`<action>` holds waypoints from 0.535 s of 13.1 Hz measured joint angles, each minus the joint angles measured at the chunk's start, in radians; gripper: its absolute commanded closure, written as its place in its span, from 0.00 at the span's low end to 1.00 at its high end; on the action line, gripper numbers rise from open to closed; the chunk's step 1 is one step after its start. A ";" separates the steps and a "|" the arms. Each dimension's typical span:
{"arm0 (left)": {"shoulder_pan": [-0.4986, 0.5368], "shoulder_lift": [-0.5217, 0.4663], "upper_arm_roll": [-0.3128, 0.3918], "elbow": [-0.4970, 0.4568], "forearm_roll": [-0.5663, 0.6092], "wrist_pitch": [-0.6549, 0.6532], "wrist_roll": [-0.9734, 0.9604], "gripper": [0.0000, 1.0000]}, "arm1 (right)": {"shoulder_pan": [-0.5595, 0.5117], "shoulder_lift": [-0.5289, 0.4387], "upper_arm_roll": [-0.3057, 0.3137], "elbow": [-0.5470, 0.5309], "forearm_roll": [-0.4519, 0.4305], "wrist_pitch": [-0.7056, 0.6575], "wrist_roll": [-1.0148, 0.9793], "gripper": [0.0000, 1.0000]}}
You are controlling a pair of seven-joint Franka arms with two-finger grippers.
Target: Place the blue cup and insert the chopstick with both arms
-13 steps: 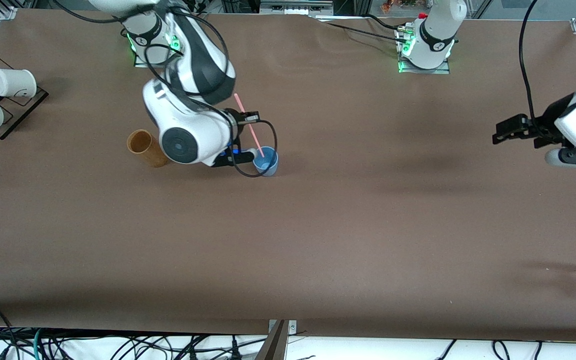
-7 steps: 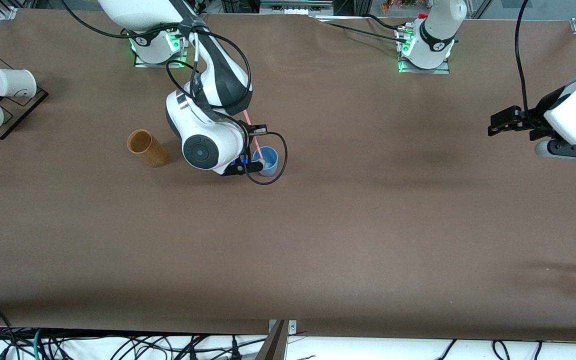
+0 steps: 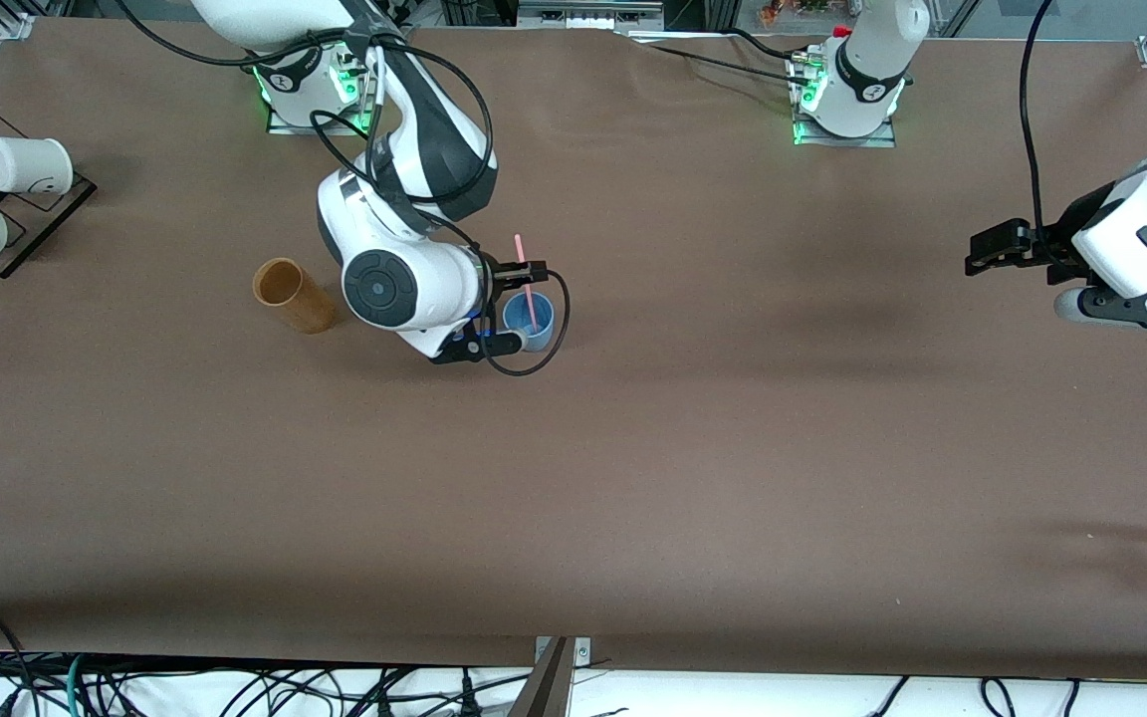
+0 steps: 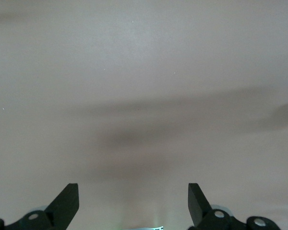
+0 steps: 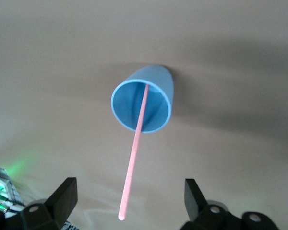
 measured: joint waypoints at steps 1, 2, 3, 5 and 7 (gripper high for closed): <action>0.000 0.000 0.000 0.000 0.000 0.000 0.000 0.00 | 0.000 -0.018 -0.016 0.004 -0.045 0.000 0.000 0.00; 0.000 0.000 0.000 0.000 0.000 0.001 0.000 0.00 | -0.001 -0.043 -0.034 0.008 -0.113 0.000 0.000 0.00; 0.000 0.001 0.000 0.000 0.000 0.002 0.000 0.00 | -0.002 -0.073 -0.054 0.012 -0.182 0.000 0.000 0.00; 0.000 0.003 0.000 0.000 0.000 0.003 0.000 0.00 | -0.001 -0.142 -0.123 0.013 -0.248 -0.002 0.000 0.00; 0.000 0.003 0.000 0.000 0.000 0.003 0.000 0.00 | -0.003 -0.192 -0.223 0.013 -0.256 -0.010 -0.024 0.00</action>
